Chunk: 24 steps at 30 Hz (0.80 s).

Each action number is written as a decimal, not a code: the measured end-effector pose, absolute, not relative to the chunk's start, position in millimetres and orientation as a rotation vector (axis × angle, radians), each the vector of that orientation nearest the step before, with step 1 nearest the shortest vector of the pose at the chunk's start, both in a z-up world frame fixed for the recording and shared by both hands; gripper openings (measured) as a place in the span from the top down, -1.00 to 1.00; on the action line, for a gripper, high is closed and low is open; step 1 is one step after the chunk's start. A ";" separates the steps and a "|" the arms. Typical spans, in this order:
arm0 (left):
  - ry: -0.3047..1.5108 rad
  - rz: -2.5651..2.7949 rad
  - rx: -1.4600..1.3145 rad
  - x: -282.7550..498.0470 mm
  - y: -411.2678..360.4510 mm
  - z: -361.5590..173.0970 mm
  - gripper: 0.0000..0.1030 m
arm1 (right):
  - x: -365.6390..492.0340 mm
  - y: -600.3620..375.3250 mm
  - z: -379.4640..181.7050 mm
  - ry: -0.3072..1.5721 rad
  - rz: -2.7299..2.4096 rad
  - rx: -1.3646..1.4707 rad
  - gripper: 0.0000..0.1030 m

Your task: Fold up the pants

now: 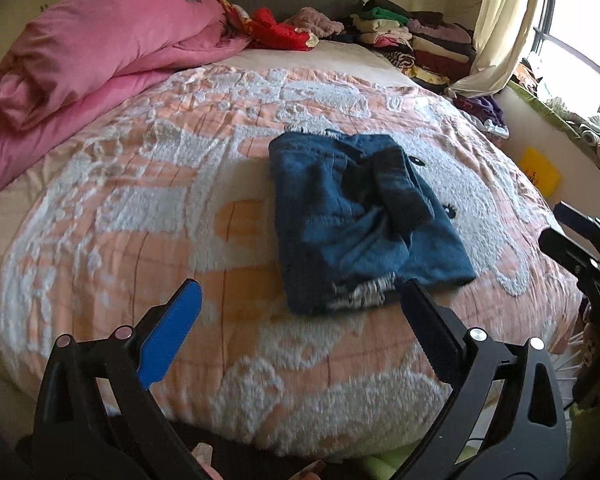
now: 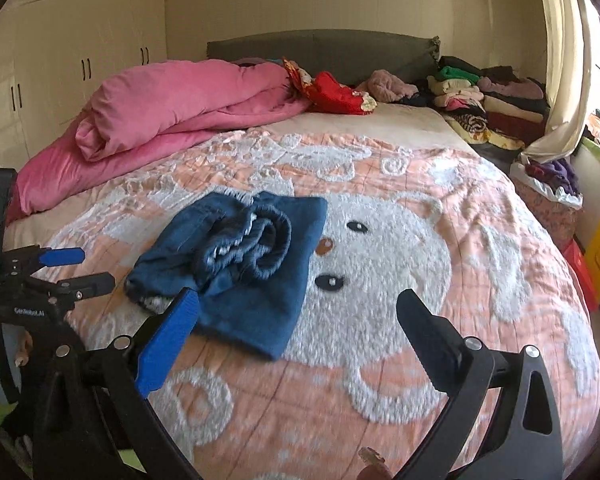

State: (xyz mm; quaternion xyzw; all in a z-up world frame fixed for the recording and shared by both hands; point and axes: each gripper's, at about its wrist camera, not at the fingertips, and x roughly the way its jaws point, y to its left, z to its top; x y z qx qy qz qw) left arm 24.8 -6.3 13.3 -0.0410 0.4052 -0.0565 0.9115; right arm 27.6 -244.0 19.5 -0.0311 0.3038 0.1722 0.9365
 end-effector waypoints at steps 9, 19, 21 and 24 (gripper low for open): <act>0.859 -0.119 -0.073 -1.0 -11.9 -1.7 -0.81 | 3.6 -246.8 -8.4 0.688 0.316 -0.046 -0.91; 0.874 -0.107 -0.085 -2.1 -10.2 -9.1 -0.81 | 1.9 -245.2 -17.9 0.721 0.326 -0.029 -0.91; 0.876 -0.102 -0.084 -1.5 -9.9 -9.2 -0.81 | 2.2 -244.4 -18.2 0.723 0.334 -0.030 -0.91; 0.878 -0.097 -0.083 -1.1 -9.4 -9.2 -0.81 | 1.1 -243.0 -17.0 0.718 0.342 -0.028 -0.91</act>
